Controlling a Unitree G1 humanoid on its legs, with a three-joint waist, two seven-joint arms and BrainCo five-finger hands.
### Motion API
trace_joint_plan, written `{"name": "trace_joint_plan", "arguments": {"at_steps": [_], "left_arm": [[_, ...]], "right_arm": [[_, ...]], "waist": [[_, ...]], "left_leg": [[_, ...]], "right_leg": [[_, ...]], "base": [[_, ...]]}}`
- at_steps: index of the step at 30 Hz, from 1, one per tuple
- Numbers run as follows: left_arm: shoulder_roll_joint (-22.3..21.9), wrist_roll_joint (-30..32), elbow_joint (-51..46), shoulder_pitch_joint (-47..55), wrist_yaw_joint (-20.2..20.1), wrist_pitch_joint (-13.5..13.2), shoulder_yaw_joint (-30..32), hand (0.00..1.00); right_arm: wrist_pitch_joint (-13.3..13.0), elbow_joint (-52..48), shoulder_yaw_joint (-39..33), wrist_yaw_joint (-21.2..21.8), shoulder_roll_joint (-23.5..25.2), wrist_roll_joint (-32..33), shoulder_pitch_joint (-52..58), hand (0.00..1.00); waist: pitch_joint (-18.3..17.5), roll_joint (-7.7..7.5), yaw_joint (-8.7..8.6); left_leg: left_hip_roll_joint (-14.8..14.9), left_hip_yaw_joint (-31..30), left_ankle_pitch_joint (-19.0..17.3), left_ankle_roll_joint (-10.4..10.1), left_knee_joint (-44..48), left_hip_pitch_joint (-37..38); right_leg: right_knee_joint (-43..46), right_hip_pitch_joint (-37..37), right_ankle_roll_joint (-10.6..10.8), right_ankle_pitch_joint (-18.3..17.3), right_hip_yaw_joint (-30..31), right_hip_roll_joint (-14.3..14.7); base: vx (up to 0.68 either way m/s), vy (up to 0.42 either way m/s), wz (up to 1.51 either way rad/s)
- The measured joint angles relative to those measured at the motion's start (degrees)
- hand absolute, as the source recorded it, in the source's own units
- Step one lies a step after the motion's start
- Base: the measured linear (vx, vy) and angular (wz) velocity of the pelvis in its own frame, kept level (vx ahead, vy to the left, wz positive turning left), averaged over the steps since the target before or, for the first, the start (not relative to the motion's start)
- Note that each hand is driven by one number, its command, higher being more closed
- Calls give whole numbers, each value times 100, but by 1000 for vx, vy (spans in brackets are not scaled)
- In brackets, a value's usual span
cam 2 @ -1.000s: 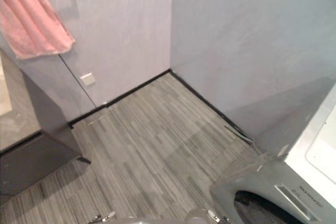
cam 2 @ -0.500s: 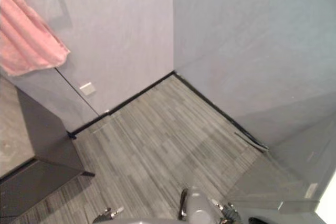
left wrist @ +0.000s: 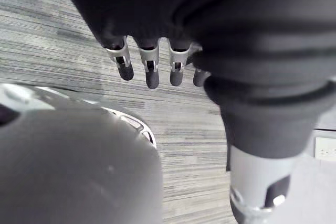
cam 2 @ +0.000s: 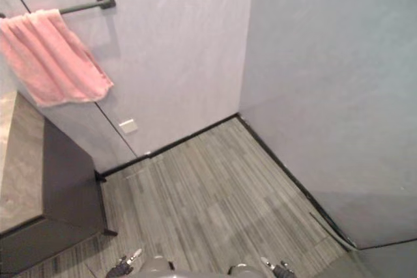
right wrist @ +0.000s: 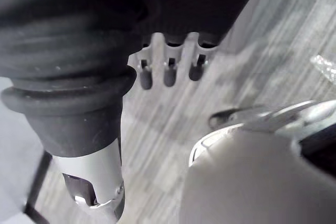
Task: Organize washtable
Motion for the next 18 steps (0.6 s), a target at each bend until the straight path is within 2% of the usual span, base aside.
{"name": "trace_joint_plan", "arguments": {"at_steps": [1,2,3,4,5,6,8,9,12,14,16,17,18], "left_arm": [[18,-5,0,-4,7,-33,-38,0],[60,-61,0,-8,49,-77,-166,0],[54,-108,25,-14,97,-80,-325,0],[56,-115,46,1,97,-89,-392,0],[185,-158,100,5,96,-112,-421,0],[330,-160,112,-23,98,-117,-437,0],[451,-175,133,-110,95,-115,-440,0],[465,-197,194,-120,98,-111,-454,0],[465,-194,272,-115,96,-108,-674,0],[398,-140,325,-99,94,-81,-706,0],[285,-71,405,-80,92,-53,-873,0],[282,-53,402,-68,89,-53,-912,0],[295,-25,401,-52,86,-56,-943,0]], "right_arm": [[3,16,-4,-1,12,-2,-13,0],[-5,14,-14,-3,52,-5,-7,0],[-13,8,-10,3,17,-5,35,0],[-18,9,7,1,-10,-15,39,0],[-3,39,173,-16,30,-73,33,0],[-13,41,305,0,150,-175,29,0],[-7,71,400,3,285,-233,-17,0],[-8,88,408,3,316,-251,-56,0],[-23,78,371,34,296,-419,-116,0],[-27,57,228,106,282,-428,-122,0],[-21,51,72,118,59,-426,-68,0],[-20,41,19,117,45,-425,-48,0],[-19,-5,-56,106,53,-418,-8,0]], "waist": [[5,-26,16],[-12,-86,64],[-24,-12,97],[-27,19,122],[-90,-98,124],[-137,-335,101],[-142,-558,139],[-157,-580,141],[-185,-512,148],[-245,-375,126],[-361,-82,104],[-370,-51,98],[-364,-62,80]], "left_leg": [[-98,-21,29,3,-412,-16],[-364,-88,217,14,-1402,-1],[-526,-293,871,21,-2321,24],[-524,-383,1257,137,-2364,49],[-705,-386,1371,416,-2456,152],[-914,-362,1317,502,-2556,143],[-1082,-292,1254,662,-2486,140],[-1145,-264,1170,763,-2464,222],[-1233,-165,1074,796,-2653,566],[-1281,-139,1052,804,-2917,779],[-1279,-96,1022,785,-3269,1020],[-1288,-106,1018,790,-3310,1060],[-1338,-154,990,818,-3323,1150]], "right_leg": [[-29,42,40,-2,12,-64],[-100,126,207,-20,58,-205],[-211,233,404,-44,100,-210],[-247,294,483,-71,148,-196],[-341,404,572,-91,244,-296],[-378,370,613,-119,312,-462],[-394,386,630,-97,386,-626],[-375,443,678,10,394,-696],[-365,600,711,255,491,-776],[-13,470,748,288,592,-834],[1208,-91,748,288,719,-920],[1529,-233,748,288,721,-960],[2237,-498,735,304,732,-1085]], "base": [[232,156,-12],[271,253,-13],[270,275,-18],[350,338,-15],[308,242,1],[310,211,11],[258,139,12],[225,112,3],[197,120,-20],[75,92,-21],[63,108,-15],[103,118,5],[141,89,35]]}}
